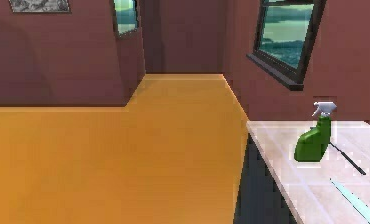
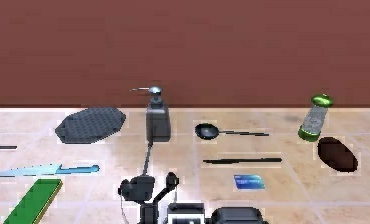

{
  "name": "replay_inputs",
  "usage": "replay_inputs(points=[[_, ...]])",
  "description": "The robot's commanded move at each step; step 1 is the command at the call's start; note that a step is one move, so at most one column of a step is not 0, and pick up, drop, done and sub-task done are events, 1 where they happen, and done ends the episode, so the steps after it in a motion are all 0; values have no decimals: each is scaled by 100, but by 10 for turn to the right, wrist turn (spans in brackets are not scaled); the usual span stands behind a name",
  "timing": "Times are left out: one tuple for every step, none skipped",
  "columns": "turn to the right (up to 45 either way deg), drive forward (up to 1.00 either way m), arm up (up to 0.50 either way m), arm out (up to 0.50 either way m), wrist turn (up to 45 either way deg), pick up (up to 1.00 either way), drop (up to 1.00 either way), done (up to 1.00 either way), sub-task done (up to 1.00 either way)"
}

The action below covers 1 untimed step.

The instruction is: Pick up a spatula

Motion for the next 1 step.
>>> replay_inputs(points=[[0,0,0,0,0,0,0,100,0]])
